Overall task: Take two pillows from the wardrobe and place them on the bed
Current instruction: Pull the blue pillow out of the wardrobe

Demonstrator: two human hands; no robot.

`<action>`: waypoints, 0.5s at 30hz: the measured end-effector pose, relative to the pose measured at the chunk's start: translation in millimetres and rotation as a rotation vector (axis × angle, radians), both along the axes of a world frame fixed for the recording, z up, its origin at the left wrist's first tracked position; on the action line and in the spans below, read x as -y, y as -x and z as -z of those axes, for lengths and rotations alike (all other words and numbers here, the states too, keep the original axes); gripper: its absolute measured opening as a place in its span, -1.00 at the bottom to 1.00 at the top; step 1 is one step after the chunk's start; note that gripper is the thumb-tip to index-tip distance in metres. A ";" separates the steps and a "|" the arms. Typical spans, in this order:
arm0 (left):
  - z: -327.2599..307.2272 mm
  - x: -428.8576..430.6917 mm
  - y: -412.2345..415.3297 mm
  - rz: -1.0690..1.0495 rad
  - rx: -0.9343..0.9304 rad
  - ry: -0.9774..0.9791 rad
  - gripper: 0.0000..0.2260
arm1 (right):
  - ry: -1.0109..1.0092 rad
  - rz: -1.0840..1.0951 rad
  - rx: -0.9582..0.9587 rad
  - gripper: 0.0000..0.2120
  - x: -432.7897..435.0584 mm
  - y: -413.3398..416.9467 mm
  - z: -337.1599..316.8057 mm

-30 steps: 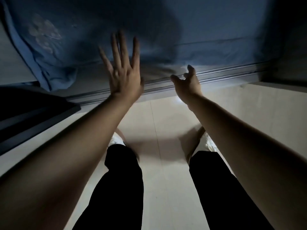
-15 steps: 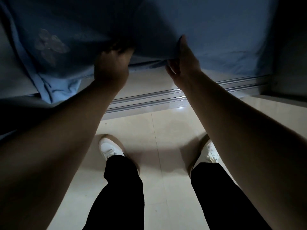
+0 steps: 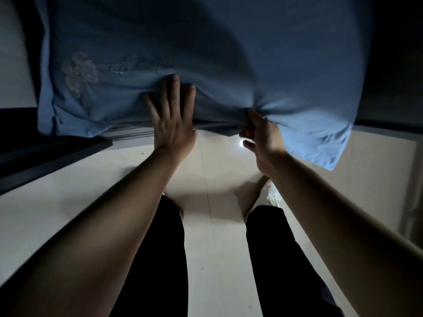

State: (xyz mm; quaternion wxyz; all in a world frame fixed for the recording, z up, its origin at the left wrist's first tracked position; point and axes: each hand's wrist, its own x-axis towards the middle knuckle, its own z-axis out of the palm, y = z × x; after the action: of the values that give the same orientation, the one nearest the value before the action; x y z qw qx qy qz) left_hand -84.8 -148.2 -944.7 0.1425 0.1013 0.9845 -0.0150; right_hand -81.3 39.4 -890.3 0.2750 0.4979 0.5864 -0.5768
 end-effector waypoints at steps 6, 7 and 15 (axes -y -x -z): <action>-50.7 2.1 6.7 0.160 -0.079 -0.058 -0.31 | -0.018 -0.045 -0.022 -0.68 -10.1 -30.8 -54.8; -64.0 1.5 8.7 0.149 -0.022 -0.066 -0.31 | -0.062 -0.057 -0.037 -0.67 -9.0 -27.9 -65.6; -181.7 -16.8 30.7 0.004 0.084 -0.175 -0.47 | -0.826 -0.637 -0.527 -0.38 5.8 -31.0 -156.9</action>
State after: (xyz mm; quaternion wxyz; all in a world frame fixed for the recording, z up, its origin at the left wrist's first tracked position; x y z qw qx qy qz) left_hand -115.5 -131.4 -763.0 0.1743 0.1159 0.9750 0.0749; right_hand -50.3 33.6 -733.4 0.0628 0.2027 0.9320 -0.2938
